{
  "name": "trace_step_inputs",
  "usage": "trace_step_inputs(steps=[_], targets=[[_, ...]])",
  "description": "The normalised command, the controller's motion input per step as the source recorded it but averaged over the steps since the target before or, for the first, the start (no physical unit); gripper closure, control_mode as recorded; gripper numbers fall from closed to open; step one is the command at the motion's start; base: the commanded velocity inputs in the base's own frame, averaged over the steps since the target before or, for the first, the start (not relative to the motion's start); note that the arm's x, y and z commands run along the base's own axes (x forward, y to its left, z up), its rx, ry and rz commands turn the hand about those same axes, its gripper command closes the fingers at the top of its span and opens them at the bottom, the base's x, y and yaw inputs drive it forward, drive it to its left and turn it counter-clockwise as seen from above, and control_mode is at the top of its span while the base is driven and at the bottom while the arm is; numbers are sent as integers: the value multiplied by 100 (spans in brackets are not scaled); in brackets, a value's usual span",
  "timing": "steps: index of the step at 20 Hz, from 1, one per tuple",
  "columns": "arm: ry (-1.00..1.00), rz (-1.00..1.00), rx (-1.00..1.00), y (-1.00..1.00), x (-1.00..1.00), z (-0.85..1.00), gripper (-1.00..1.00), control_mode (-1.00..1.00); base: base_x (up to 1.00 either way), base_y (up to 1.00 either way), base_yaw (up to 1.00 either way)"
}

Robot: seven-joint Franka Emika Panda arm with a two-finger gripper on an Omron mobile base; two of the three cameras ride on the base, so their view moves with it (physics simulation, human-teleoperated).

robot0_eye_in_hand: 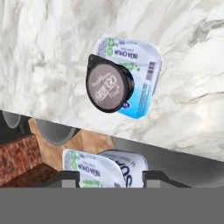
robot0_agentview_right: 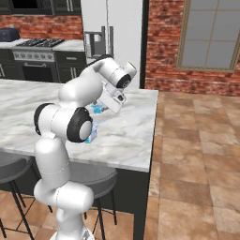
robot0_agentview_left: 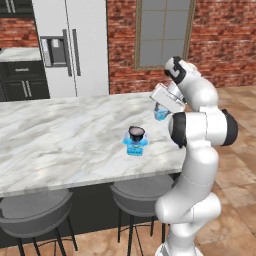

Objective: Stack the yogurt containers by placing the smaller containers on top of the larger containers.

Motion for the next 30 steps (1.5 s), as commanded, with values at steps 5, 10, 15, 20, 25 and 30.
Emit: trace_step_inputs(steps=[5,10,15,20,25,30], targets=[[0,-5,0,29,0,1,100,-100,0,0,0],[0,-6,0,28,0,0,100,-100,0,0,0],[0,-8,0,28,2,0,100,-100,0,0,0],[0,-4,0,18,10,-6,100,-100,0,0,0],[0,-1,0,18,13,-11,100,-100,0,0,0],[0,-2,0,17,11,-9,100,-100,0,0,0]])
